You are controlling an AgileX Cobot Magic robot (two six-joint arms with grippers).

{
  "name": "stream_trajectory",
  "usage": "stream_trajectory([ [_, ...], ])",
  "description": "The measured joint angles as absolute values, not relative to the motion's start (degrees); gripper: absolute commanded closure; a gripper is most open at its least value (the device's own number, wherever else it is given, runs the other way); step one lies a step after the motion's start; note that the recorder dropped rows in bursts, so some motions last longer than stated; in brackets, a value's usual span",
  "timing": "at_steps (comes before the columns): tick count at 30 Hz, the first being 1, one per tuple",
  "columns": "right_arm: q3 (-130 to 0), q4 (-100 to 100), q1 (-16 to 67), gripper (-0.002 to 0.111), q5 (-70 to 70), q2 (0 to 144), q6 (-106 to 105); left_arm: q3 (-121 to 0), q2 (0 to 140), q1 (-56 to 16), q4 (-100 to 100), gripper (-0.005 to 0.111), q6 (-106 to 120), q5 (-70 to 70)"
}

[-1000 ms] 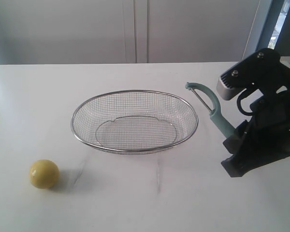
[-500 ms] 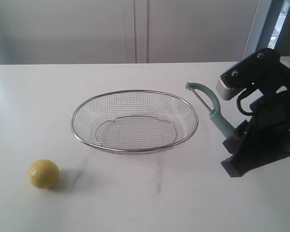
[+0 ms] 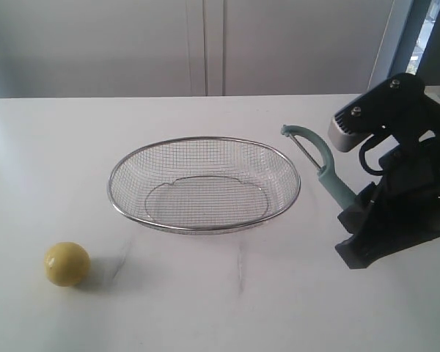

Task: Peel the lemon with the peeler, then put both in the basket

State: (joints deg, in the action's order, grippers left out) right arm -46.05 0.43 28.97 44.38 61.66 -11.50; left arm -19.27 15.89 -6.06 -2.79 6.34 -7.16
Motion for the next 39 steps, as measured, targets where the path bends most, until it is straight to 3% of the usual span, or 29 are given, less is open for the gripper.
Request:
stream_trajectory([
  [11,-46.05,0.43,28.97,0.108,44.38,61.66,-11.50,-30.25,29.85,-6.34,-2.79,0.107,6.50,9.71],
  [20,-46.05,0.43,28.97,0.108,44.38,61.66,-11.50,-43.23,54.04,-17.27,-2.35,0.107,11.71,32.98],
  [25,-46.05,0.43,28.97,0.108,44.38,61.66,-11.50,-48.43,63.84,-19.32,-2.31,0.107,14.16,40.66],
  [39,-46.05,0.43,28.97,0.108,44.38,61.66,-11.50,-53.12,82.67,-19.32,-5.38,0.107,16.88,40.73],
])
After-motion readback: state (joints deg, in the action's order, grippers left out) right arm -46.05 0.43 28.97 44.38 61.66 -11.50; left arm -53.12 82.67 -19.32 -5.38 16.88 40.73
